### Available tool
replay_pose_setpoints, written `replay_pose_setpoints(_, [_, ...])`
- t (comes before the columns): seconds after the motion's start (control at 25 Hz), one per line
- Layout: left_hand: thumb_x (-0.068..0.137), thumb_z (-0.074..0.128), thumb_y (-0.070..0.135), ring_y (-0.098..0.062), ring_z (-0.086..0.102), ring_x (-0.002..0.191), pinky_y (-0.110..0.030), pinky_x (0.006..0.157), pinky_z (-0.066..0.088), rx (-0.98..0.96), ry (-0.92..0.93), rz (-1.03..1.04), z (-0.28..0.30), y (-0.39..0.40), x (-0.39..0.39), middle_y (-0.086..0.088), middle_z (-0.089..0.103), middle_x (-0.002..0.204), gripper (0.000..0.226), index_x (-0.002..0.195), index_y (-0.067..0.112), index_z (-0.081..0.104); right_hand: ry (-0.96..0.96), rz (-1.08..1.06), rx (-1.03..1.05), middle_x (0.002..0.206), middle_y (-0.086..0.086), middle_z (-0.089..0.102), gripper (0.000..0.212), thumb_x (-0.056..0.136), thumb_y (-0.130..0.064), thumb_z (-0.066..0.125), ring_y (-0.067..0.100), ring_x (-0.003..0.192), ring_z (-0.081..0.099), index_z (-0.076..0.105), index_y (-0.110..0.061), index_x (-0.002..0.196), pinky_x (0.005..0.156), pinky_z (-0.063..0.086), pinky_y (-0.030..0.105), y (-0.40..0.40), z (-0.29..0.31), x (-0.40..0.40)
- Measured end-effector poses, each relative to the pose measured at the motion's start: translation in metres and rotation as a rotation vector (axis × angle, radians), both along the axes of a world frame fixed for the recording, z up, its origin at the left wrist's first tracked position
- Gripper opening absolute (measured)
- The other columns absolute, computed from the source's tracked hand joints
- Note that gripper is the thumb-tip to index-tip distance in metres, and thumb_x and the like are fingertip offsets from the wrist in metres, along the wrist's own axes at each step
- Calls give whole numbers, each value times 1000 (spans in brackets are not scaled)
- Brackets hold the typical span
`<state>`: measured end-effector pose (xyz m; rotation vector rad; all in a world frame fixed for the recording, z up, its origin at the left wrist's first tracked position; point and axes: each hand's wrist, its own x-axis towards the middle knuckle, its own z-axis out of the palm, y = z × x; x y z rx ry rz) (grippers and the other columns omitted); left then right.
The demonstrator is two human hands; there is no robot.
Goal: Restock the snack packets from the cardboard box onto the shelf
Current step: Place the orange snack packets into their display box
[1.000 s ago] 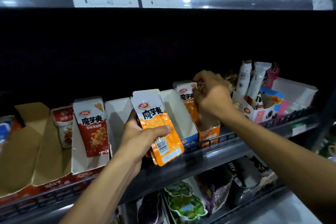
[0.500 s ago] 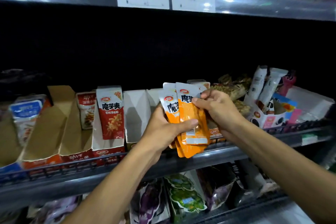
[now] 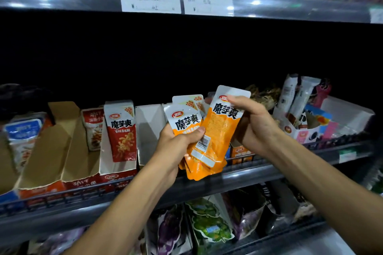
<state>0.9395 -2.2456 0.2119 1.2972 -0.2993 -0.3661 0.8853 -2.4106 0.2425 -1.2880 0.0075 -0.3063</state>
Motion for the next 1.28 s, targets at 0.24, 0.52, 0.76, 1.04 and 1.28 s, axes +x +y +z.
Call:
replay_pose_setpoints(0.24, [82, 75, 14, -26, 74, 88, -36, 69, 61, -70, 164, -120, 3, -4, 0, -10, 76, 103, 40, 120, 14, 62, -119, 251, 81, 102, 6, 71, 42, 58, -43, 86, 21, 91, 62, 73, -20, 91, 80, 55, 38, -7, 3, -8])
replay_pose_setpoints(0.52, [86, 74, 17, -18, 70, 81, -34, 69, 55, -115, 84, 170, 3, -7, 9, 2, 73, 90, 24, 102, 23, 57, -195, -201, 162, 83, 8, 65, 23, 88, 4, 51, 18, 77, 63, 54, -13, 103, 70, 59, 32, -38, 24, 10])
replay_pose_setpoints(0.76, [86, 74, 14, -16, 70, 81, -30, 65, 54, -75, 48, 170, 0, -2, 12, 4, 72, 91, 22, 98, 24, 58, -17, -554, -476, 112, 12, 58, 37, 96, 5, 48, 26, 81, 63, 41, -13, 127, 63, 60, 40, -76, 23, 41])
replay_pose_setpoints(1.04, [85, 75, 15, -15, 72, 81, -30, 68, 55, -21, -24, 125, -1, -1, 19, 6, 75, 88, 20, 98, 24, 63, 168, -609, -1251, 108, 9, 64, 19, 89, -13, 65, 23, 97, 61, 61, -13, 108, 76, 47, 31, -91, -3, 80])
replay_pose_setpoints(1.28, [81, 79, 14, -13, 74, 76, -25, 58, 56, 3, -67, 85, -3, 1, 18, 5, 77, 86, 29, 102, 24, 63, 259, -753, -1673, 126, 8, 55, 40, 90, -27, 64, 31, 107, 57, 52, -20, 127, 76, 43, 34, -81, -13, 82])
